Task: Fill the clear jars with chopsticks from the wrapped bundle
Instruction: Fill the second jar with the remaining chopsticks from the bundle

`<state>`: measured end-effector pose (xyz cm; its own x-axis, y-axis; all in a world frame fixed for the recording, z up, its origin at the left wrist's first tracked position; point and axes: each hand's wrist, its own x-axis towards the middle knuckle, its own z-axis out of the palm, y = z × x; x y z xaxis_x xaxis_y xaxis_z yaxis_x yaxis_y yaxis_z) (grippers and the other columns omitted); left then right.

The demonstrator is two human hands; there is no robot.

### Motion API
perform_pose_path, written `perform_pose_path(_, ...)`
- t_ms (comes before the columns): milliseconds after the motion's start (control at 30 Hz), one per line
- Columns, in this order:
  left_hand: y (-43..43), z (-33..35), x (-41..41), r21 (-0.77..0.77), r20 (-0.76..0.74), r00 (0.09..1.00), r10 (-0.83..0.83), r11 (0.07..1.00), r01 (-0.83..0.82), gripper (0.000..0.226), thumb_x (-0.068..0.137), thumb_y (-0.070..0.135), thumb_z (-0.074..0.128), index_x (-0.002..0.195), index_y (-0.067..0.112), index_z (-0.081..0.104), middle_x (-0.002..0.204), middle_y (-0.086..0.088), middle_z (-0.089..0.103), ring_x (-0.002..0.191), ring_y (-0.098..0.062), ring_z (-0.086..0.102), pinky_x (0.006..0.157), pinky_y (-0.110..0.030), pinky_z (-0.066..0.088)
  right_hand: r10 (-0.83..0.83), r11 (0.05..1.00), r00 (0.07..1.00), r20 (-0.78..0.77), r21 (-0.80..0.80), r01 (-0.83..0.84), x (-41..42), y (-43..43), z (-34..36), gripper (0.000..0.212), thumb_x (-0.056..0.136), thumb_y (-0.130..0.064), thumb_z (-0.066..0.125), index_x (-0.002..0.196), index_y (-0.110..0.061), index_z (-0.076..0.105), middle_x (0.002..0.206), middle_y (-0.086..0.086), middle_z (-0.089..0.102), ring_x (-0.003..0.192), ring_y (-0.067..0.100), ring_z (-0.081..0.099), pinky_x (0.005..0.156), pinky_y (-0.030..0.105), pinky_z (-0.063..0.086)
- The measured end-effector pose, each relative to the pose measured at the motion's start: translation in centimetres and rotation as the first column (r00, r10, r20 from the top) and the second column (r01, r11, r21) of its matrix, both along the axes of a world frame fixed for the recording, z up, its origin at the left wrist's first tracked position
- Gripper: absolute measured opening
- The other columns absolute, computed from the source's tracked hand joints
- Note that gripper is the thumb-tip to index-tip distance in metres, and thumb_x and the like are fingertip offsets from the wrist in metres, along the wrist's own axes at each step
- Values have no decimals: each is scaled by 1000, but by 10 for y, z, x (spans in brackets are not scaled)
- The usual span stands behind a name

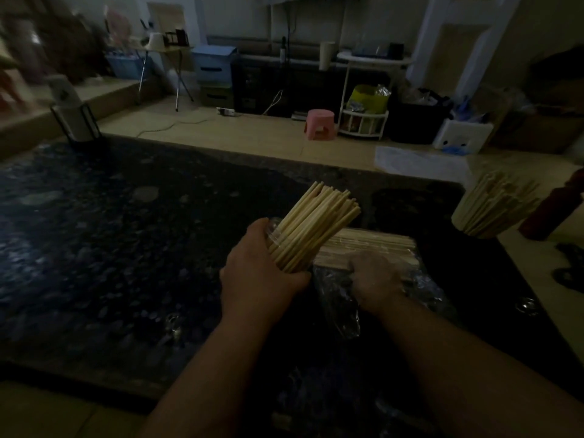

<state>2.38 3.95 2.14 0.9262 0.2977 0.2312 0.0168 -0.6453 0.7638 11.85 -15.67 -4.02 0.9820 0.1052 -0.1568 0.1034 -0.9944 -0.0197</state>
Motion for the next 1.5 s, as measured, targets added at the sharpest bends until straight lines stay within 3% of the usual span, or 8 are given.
perform_pose_path(267,-2,2,-2,5,-13,1000,-7,1000,7,92,54,42,83,133,36,37,106,15,49,104,-17,55,91,-48,49,-24,998,994,-103,53,30,6,5,6,34,99,-29,48,126,-10,57,135,13,50,125,28,46,101,33,35)
perform_pose_path(433,-2,2,-3,2,-5,1000,-12,1000,12,91,53,43,84,130,39,37,104,17,48,102,-14,55,91,-48,49,-20,992,988,-152,117,38,7,3,-6,32,97,-31,51,113,-5,63,121,16,61,107,30,58,87,32,46)
perform_pose_path(567,-1,3,-3,9,-6,1000,-1,1000,1,92,52,44,84,130,38,36,103,16,47,103,-16,56,91,-49,49,19,999,998,-54,39,-17,1,2,-2,39,98,-33,49,131,-13,50,140,13,43,129,30,41,105,36,33)
perform_pose_path(800,-2,2,-2,-7,2,1000,-11,1000,11,91,52,43,85,129,41,36,103,18,47,102,-14,55,92,-49,49,16,987,998,53,158,-24,2,3,-5,29,94,-29,57,121,-18,56,130,7,51,118,26,47,93,29,35)
perform_pose_path(1167,-2,1,-3,-6,13,1000,-14,1000,14,89,53,43,84,128,40,36,103,18,48,100,-14,56,88,-47,51,-9,966,998,-64,256,25,9,1,-6,42,90,-25,64,130,-17,54,137,10,49,124,28,47,104,34,38)
perform_pose_path(1367,-2,2,-4,-7,2,1000,-8,1000,8,86,53,43,85,125,41,37,102,16,49,99,-13,55,88,-47,51,-34,981,988,-151,185,62,8,-1,-11,37,93,-31,58,119,-4,60,114,15,60,112,34,58,83,36,44)
perform_pose_path(1433,-2,2,-4,-4,-1,1000,-7,1000,7,88,53,42,85,127,39,37,103,15,49,100,-14,55,89,-47,50,20,996,985,-172,85,-6,3,-1,-9,39,95,-27,55,126,-2,53,120,17,57,116,33,55,89,37,44)
perform_pose_path(1500,-3,4,-6,-2,-6,1000,-4,1000,4,90,53,41,86,130,37,38,103,15,47,101,-15,55,90,-47,50,56,998,995,-82,-17,-58,-5,-2,-8,43,96,-26,52,133,-4,46,134,19,50,122,34,50,100,40,41)
